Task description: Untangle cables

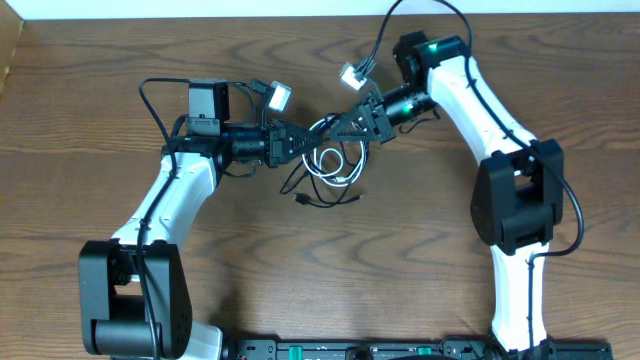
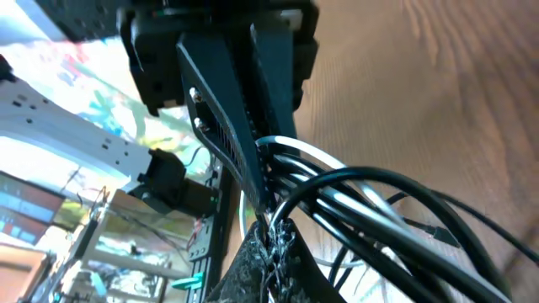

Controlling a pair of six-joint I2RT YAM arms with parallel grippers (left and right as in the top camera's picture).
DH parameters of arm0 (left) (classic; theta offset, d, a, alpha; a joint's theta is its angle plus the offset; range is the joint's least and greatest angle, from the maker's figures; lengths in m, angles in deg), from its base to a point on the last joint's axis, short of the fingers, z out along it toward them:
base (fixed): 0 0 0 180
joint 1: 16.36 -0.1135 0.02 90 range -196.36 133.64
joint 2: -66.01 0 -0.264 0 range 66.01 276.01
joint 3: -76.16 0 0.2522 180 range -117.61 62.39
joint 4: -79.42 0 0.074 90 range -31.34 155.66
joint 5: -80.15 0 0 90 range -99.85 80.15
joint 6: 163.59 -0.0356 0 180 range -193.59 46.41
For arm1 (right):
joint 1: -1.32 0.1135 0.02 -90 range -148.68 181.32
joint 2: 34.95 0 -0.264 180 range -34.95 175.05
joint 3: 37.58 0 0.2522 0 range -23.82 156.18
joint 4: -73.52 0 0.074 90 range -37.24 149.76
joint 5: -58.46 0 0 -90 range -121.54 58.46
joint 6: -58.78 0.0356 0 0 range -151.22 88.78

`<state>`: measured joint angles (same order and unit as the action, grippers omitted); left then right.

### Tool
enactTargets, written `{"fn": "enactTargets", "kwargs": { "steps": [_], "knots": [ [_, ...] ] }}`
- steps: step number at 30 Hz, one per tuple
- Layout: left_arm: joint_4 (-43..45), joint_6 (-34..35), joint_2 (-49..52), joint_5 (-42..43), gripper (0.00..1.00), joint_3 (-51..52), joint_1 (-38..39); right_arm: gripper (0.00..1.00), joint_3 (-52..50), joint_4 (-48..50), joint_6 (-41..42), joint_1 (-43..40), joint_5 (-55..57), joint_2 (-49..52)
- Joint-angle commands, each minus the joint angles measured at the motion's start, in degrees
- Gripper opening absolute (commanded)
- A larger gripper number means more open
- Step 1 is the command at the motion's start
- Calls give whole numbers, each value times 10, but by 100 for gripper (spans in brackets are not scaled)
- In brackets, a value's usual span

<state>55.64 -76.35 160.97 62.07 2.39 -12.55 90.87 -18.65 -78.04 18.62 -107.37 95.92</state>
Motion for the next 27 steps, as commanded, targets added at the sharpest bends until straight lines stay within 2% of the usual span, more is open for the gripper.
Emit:
{"fn": "enactTargets", "kwargs": {
  "steps": [1,2,3,4,5,7,11,14,20,27],
  "knots": [
    [3,3,-7,23,7,-1,-2,1,4,-1,-6,-30,-48,0],
    [3,3,-7,23,8,-1,-2,1,4,-3,-6,-36,-52,0],
    [3,3,-7,23,8,-1,-2,5,4,-7,-6,-39,-53,0],
    [3,3,-7,22,8,-1,-2,20,4,-12,-6,-41,-51,0],
    [3,3,-7,22,7,-1,-2,31,4,-16,-6,-42,-45,0],
    [2,3,-7,23,8,-1,-2,38,4,-17,-6,-44,-18,0],
    [2,3,-7,40,7,-1,-2,40,4,-12,-6,-56,25,0],
    [3,3,-7,66,8,-1,-2,46,4,-6,-3,-71,26,0],
    [3,3,-7,97,8,-1,-2,50,4,-7,1,-98,26,0],
    [3,0,-7,130,7,-1,-2,59,3,-24,0,-92,18,0]
  ]
}}
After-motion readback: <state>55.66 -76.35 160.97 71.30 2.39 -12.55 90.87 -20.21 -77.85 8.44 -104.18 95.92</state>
